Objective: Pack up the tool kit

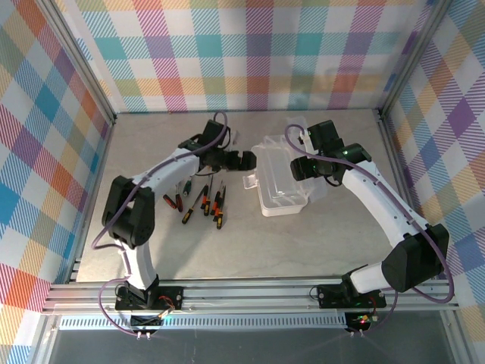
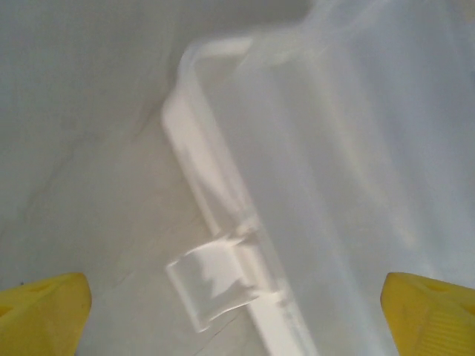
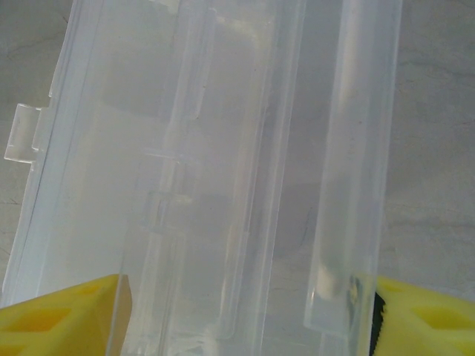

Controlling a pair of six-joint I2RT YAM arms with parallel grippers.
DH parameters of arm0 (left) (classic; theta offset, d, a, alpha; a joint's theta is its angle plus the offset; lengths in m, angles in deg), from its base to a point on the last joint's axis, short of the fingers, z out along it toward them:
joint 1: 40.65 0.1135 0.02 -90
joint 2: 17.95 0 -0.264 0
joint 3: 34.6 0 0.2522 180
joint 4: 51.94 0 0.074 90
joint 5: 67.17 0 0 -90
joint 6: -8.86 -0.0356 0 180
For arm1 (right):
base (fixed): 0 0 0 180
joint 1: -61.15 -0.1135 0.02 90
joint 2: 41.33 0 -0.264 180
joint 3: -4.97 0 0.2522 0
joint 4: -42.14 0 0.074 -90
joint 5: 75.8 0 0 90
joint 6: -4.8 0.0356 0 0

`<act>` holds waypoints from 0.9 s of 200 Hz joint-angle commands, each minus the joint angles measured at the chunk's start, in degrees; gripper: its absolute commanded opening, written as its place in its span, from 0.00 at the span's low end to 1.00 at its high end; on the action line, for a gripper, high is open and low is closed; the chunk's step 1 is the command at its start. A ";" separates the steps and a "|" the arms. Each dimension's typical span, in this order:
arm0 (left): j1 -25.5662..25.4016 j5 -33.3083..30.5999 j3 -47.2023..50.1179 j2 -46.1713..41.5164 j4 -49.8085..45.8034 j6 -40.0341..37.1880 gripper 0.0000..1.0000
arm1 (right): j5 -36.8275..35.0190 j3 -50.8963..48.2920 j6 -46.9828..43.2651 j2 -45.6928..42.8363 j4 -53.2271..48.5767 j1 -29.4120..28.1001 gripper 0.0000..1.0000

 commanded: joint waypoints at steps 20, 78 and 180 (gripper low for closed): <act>-0.98 2.30 -0.84 4.03 3.11 0.29 1.00 | 0.19 1.87 1.39 -1.81 -1.60 -0.20 0.75; -1.43 7.22 0.22 6.15 10.71 2.85 1.00 | 0.36 1.30 1.57 -2.77 -2.15 -0.25 0.74; -1.52 5.20 2.05 8.38 8.61 2.49 1.00 | -0.05 2.02 1.29 -2.94 -1.68 -0.25 0.75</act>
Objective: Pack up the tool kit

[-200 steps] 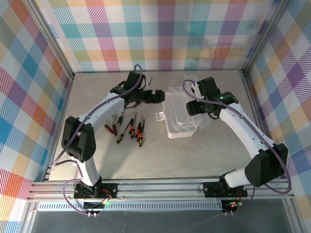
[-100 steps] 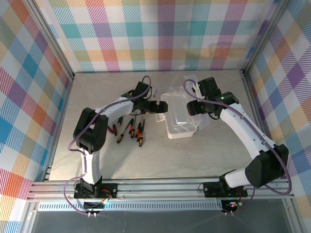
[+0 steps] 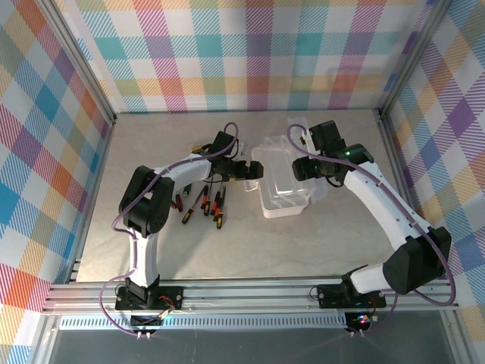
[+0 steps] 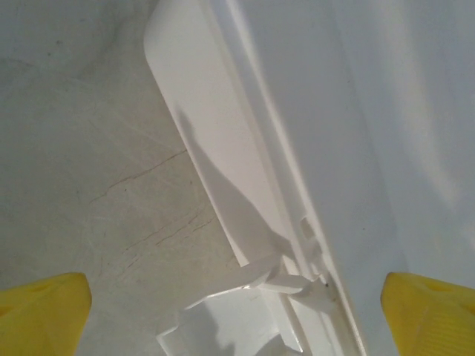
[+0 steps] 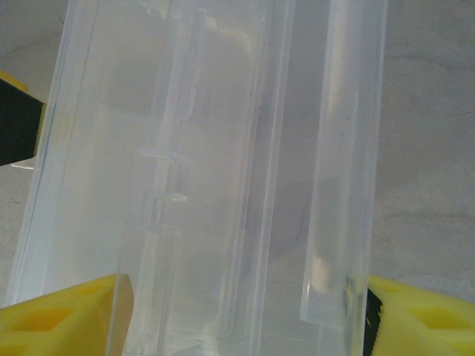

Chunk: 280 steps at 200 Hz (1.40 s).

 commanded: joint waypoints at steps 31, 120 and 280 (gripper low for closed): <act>-0.41 -0.31 -0.06 1.90 -3.18 0.48 1.00 | -0.61 1.01 0.37 -3.50 0.08 -0.15 0.75; -0.37 -0.05 1.31 1.54 -1.67 1.32 1.00 | -3.99 2.25 -1.59 -2.42 -1.02 3.61 0.97; -0.32 1.30 -1.22 3.33 -0.37 1.57 1.00 | -15.10 -1.60 1.27 -4.93 -5.65 12.46 0.99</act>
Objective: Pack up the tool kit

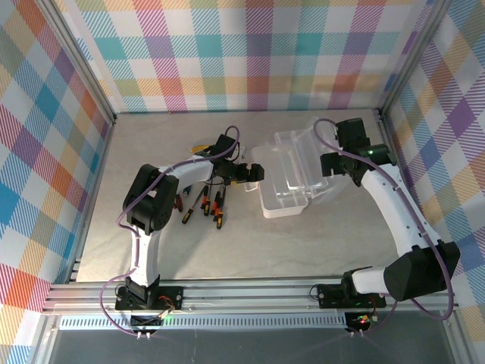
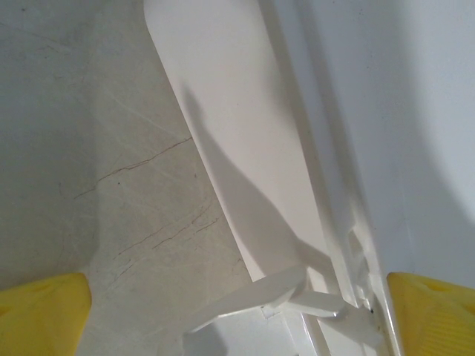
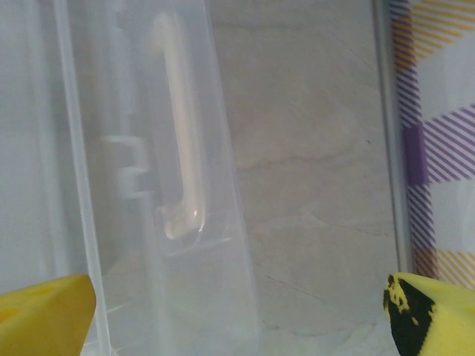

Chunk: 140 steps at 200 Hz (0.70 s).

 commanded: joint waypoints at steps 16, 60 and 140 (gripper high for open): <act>-0.30 -0.52 -1.76 1.00 -3.84 -0.32 1.00 | -1.90 -1.56 1.25 -1.40 -1.23 1.93 0.99; -0.30 -1.63 -3.07 0.23 -6.03 -1.46 1.00 | 0.89 -2.29 0.77 -2.58 0.14 2.98 0.99; 4.02 -13.37 -8.46 -13.18 -18.61 -7.69 1.00 | 32.88 -2.66 -1.43 -5.70 8.83 1.97 0.99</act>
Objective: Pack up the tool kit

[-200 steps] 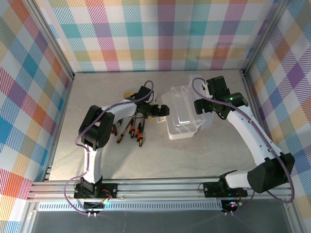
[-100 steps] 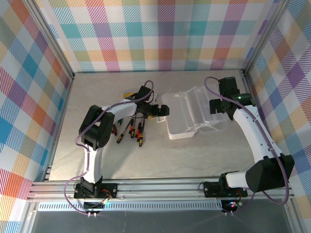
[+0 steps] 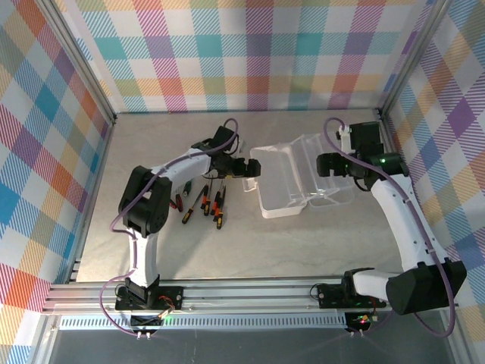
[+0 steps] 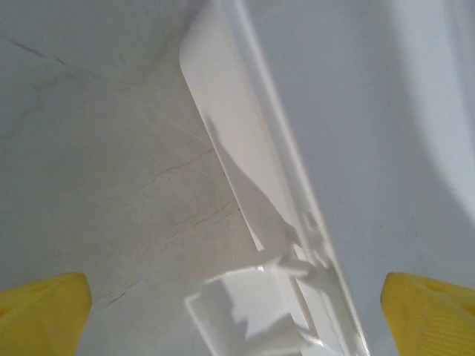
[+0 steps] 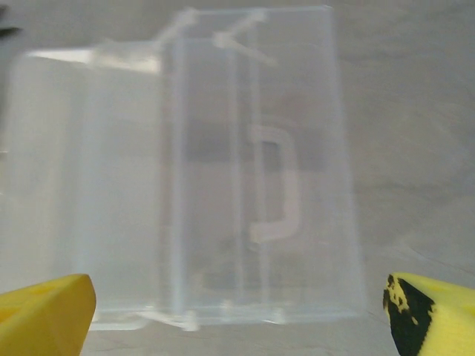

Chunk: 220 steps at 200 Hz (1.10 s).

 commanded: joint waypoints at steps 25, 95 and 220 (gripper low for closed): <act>5.64 -10.22 0.76 -12.68 -10.30 -3.52 1.00 | 17.16 -2.80 1.76 0.43 10.11 -3.35 0.99; 13.16 -17.60 10.65 -14.15 -8.26 -4.48 1.00 | 17.83 -0.45 3.02 10.08 14.38 -10.36 0.99; 17.11 -17.70 -24.50 16.02 -9.60 -38.81 1.00 | 17.08 -1.54 4.91 12.27 15.21 -12.87 1.00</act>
